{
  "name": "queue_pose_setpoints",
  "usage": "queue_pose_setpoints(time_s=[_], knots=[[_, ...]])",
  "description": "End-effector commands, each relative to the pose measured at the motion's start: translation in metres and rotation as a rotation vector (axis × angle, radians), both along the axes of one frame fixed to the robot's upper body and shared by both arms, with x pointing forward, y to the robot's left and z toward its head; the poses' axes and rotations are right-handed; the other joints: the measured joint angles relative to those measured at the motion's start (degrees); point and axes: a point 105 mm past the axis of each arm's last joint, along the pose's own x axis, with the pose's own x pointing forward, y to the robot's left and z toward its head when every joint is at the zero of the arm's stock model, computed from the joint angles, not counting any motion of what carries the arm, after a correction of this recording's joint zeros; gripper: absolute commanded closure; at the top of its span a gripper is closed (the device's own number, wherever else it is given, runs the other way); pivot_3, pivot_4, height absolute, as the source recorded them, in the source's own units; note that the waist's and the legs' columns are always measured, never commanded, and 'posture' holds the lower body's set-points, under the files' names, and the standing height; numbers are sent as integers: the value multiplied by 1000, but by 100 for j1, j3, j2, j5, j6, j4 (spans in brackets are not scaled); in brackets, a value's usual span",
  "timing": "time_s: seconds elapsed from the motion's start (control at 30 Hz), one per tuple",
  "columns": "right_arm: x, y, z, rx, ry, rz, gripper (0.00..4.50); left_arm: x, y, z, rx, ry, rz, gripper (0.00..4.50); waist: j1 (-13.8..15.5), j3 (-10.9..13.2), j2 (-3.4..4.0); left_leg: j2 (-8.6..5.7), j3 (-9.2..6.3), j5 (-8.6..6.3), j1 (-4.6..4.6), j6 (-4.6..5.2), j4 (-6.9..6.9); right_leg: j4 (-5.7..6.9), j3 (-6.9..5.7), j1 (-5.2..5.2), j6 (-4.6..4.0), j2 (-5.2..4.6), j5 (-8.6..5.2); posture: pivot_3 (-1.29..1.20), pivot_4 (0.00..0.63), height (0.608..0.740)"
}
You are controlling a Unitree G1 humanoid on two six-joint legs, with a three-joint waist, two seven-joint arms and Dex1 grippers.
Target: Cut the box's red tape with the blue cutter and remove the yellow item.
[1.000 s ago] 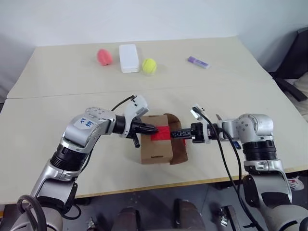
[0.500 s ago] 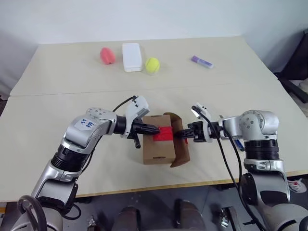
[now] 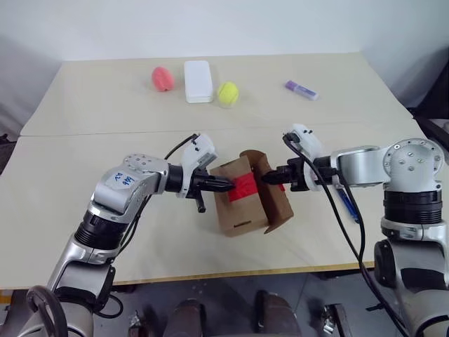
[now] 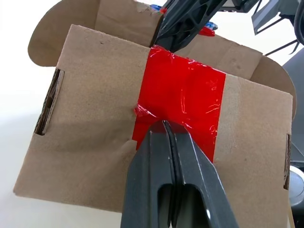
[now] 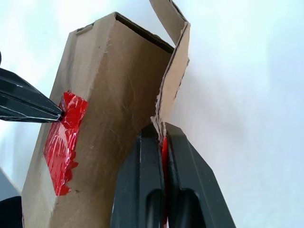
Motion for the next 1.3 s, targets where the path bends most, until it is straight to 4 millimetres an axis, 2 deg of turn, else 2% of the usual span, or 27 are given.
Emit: queue_pose_setpoints(time_s=[0.03, 0.17, 0.33, 0.57, 0.63, 0.8, 1.03, 1.17, 1.3], knots=[[-19, 26, 41, 56, -134, 132, 4429, 2, -1, -18, 34, 50, 23, 4500, -6, 0, 0, 0, 1, 0, -4, 0, 0, 3, 0, -6, 0, 0, 0, 0, 150, 740], [-25, 26, 44, 54, -121, 83, 4429, 2, -1, -16, 24, 47, 25, 4500, 5, 0, -1, 1, -2, 0, -23, 0, 3, -5, -7, -15, 0, 0, 0, 0, 150, 740], [-27, 23, 55, -12, -186, 49, 4429, 3, 6, -12, 7, 41, 49, 4500, 4, 1, -2, 1, -3, -2, -42, 4, 9, -14, -11, -26, 1, 0, 1, 0, 150, 740], [-31, 42, 72, -9, -274, 84, 4429, 6, 16, -10, 6, 29, 89, 4500, 14, 5, -8, 4, -4, -2, -54, 5, 8, -12, -14, -37, 1, 0, 1, 0, 150, 740], [-31, 42, 70, -2, -270, 76, 4429, 6, 17, -9, 2, 32, 92, 4500, 32, 12, -20, 6, -6, -3, -59, 6, 7, -13, -21, -40, 1, 0, 1, 0, 150, 740], [-28, 33, 46, -30, -210, 14, 4429, -2, 24, -2, -15, 71, 60, 4500, 52, 12, -20, 11, -4, -8, -62, 7, 1, -17, -42, -43, 2, 0, 1, 0, 150, 740], [-23, 25, 24, -43, -142, -62, 4429, -14, 35, 44, -129, 89, -8, 4500, 1, 12, -20, 21, -4, -9, -59, 3, 0, -14, -54, -43, 1, 3, 1, 0, 150, 740], [-23, 23, 20, -47, -135, -74, 4429, -8, 28, 63, -173, 25, -6, 4500, -16, 11, -20, 21, -3, -9, -53, 3, 1, -13, -53, -40, 0, 3, 2, 0, 150, 740], [-23, 24, 21, -47, -140, -73, 4429, -3, 7, 52, -131, -19, -35, 4500, -23, 11, -20, 23, 1, -9, -50, 3, 1, -12, -51, -40, -2, 4, 3, 0, 150, 740]])
